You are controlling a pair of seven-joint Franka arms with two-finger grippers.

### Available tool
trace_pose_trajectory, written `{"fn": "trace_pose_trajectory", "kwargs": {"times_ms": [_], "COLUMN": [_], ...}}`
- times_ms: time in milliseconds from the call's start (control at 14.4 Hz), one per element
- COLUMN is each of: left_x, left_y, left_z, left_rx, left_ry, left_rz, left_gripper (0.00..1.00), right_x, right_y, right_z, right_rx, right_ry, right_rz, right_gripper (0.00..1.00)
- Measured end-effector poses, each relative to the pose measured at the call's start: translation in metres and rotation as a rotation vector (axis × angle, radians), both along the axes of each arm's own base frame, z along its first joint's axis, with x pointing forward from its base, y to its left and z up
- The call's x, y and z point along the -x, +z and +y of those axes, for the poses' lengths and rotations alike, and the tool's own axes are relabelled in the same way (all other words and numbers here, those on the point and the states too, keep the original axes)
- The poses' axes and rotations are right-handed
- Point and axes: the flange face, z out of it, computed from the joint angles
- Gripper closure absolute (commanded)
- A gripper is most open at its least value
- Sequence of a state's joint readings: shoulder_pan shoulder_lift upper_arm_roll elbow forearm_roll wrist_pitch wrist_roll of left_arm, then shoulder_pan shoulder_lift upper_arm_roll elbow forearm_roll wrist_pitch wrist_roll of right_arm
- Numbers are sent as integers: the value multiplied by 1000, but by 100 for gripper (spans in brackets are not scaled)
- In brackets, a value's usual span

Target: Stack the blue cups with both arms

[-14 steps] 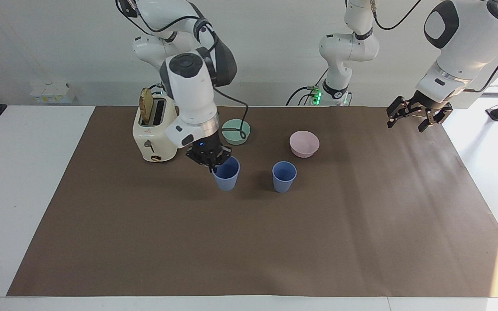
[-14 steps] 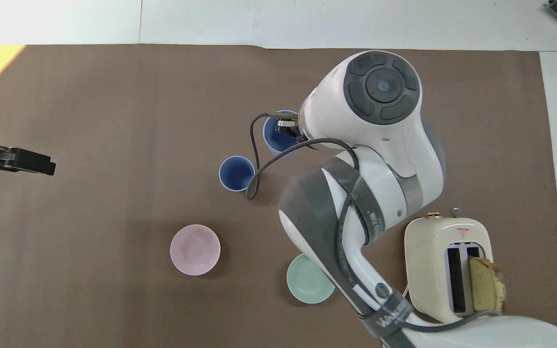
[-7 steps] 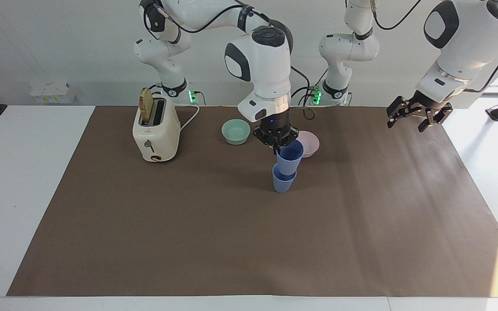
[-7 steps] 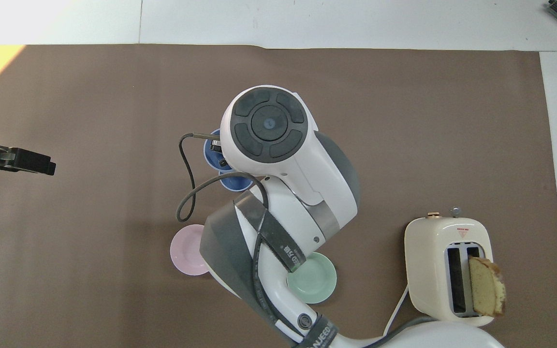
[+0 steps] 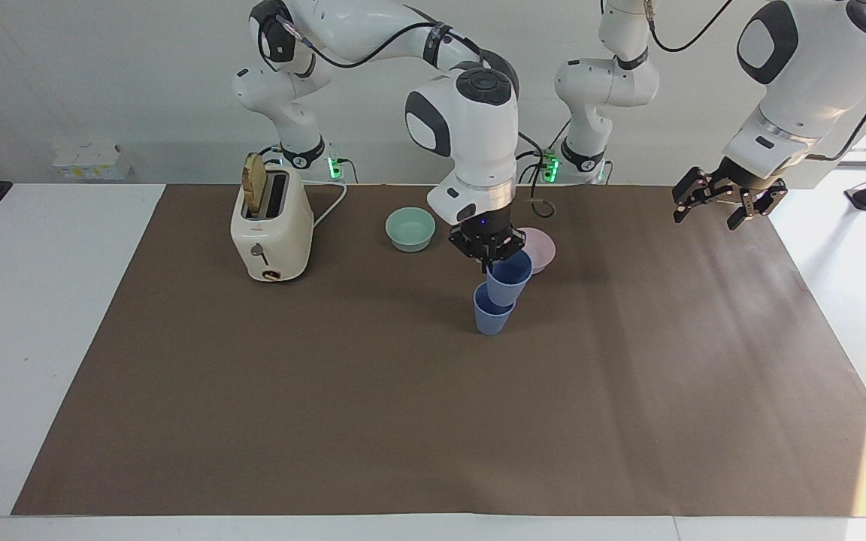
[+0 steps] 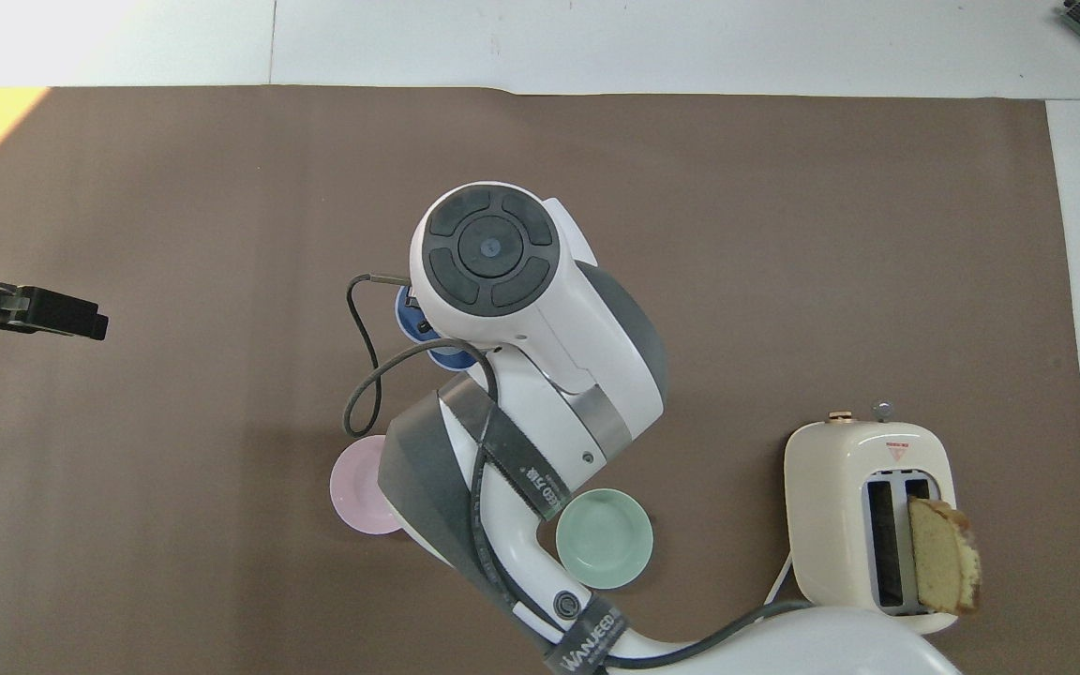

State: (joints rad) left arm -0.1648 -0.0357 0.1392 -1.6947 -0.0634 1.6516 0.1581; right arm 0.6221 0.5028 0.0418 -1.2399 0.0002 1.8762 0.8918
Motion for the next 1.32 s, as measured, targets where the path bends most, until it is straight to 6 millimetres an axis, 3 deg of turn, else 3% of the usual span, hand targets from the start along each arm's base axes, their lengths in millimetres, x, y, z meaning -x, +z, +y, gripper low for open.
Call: {"fn": "trace_pose_trajectory", "kwargs": {"times_ms": [626, 696, 765, 835, 1322], "left_x": [0, 0, 0, 0, 0], "left_y": [0, 0, 0, 0, 0], "left_z": [-1, -1, -1, -1, -1], "left_rx": [0, 0, 0, 0, 0], "left_ry": [-1, -1, -1, -1, -1], "left_rz": [0, 0, 0, 0, 0], "left_gripper": [0, 0, 0, 0, 0], "right_x": [-3, -4, -5, -6, -12], "right_y": [-29, -35, -40, -43, -46], "right_z": [-8, -8, -8, -10, -20], "right_rx": [24, 18, 14, 13, 17], "right_ry": [-11, -12, -15, -19, -40], "right_rz": [29, 21, 17, 16, 21], "right_gripper": [100, 92, 32, 0, 0]}}
